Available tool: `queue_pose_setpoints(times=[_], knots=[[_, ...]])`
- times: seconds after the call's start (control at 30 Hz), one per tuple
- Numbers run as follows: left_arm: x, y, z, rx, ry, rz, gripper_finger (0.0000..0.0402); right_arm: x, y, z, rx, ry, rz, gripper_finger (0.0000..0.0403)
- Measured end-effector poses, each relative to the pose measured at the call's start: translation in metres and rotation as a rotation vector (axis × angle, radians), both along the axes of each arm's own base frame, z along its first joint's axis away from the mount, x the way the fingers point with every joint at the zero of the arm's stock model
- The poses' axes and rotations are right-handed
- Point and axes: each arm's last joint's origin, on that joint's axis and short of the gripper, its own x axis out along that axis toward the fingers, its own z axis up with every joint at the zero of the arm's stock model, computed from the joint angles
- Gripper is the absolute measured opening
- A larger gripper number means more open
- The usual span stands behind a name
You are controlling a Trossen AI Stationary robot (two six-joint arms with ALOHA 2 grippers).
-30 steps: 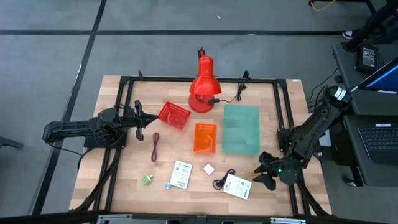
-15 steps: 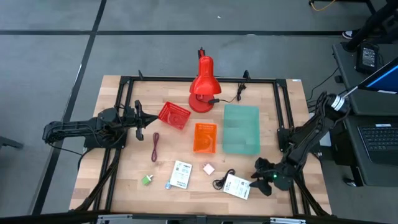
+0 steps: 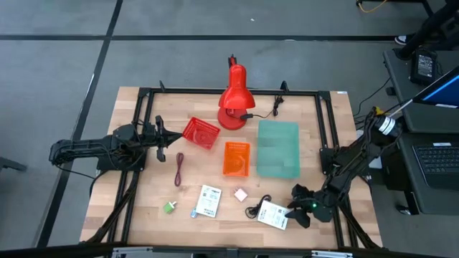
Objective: Pick and place items into bin
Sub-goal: Put the white card reader box into the light blue bin
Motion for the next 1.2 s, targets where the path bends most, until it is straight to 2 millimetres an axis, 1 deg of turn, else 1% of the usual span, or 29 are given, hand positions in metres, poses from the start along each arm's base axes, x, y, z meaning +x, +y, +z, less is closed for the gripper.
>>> queue_pose_setpoints(times=[0.4,0.7,0.97,1.2], knots=[[0.0,0.0,0.0,0.0,0.0,0.0,0.0004,0.0024,0.0001,-0.0001,-0.019,-0.051,-0.045,0.0242],[0.0,0.0,0.0,0.0,0.0,0.0,0.0004,0.0025,-0.0001,-0.0008,-0.024,-0.05,-0.046,0.024],[0.0,0.0,0.0,0.0,0.0,-0.001,0.0004,0.0026,-0.0001,-0.0012,-0.018,-0.037,-0.035,0.0204],[0.0,0.0,0.0,0.0,0.0,0.0,0.0004,0.0084,-0.0027,-0.0069,-0.024,0.006,-0.009,0.017]])
